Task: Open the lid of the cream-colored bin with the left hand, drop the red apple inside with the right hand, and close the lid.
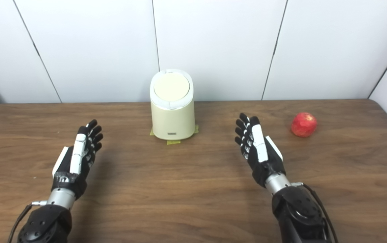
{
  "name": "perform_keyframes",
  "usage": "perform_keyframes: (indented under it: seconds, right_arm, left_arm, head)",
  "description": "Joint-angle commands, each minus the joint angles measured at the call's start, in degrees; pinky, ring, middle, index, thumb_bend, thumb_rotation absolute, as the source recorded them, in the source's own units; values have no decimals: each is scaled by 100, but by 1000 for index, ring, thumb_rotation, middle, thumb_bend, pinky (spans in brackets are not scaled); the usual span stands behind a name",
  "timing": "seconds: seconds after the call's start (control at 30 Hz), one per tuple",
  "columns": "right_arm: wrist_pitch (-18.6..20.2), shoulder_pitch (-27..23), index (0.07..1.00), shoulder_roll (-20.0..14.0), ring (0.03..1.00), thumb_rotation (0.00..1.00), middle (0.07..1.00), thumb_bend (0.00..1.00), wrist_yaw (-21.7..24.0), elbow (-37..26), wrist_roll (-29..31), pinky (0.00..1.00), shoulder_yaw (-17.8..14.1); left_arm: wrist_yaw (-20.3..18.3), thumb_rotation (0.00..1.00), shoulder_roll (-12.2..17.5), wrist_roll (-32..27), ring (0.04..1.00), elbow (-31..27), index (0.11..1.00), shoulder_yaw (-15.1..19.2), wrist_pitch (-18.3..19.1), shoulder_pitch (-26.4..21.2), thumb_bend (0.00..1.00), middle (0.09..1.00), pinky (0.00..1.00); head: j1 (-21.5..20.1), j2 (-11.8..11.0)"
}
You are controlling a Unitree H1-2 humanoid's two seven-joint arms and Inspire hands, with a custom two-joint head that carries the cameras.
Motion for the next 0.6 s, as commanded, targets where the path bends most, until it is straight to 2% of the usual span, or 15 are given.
perform_keyframes:
  seconds: [0.0,0.1,0.2,0.33,0.47,0.57]
  right_arm:
    - [-111,-194,1000,-24,1000,1000,1000,751,-8,-169,51,1000,-34]
    - [-111,-172,1000,-10,1000,1000,1000,748,-10,-180,54,1000,-30]
    - [-138,-112,1000,17,1000,1000,1000,741,-15,-189,48,1000,-18]
    - [-258,-17,1000,37,1000,1000,1000,736,-17,-155,-3,1000,5]
    - [-307,72,1000,74,1000,1000,1000,731,-17,-168,-10,1000,19]
    - [-320,130,1000,94,1000,1000,1000,730,-1,-207,31,1000,5]
  left_arm:
    - [18,1000,21,-3,974,-142,1000,1,-161,-196,595,976,1000]
    - [-41,1000,97,44,975,-148,1000,-48,-158,-174,601,977,1000]
    - [-85,1000,245,267,978,-113,1000,-178,-241,-112,575,978,1000]
    - [-67,929,308,364,980,-52,1000,-246,-341,-57,577,980,1000]
    - [-49,900,313,367,989,-109,1000,-256,-180,8,539,986,1000]
    - [-2,900,348,517,990,-176,1000,-315,-136,59,489,974,1000]
  head:
    - [-1,-37]
    - [-12,-134]
    - [9,-382]
    - [-16,-642]
    - [-33,-944]
    - [-33,-1042]
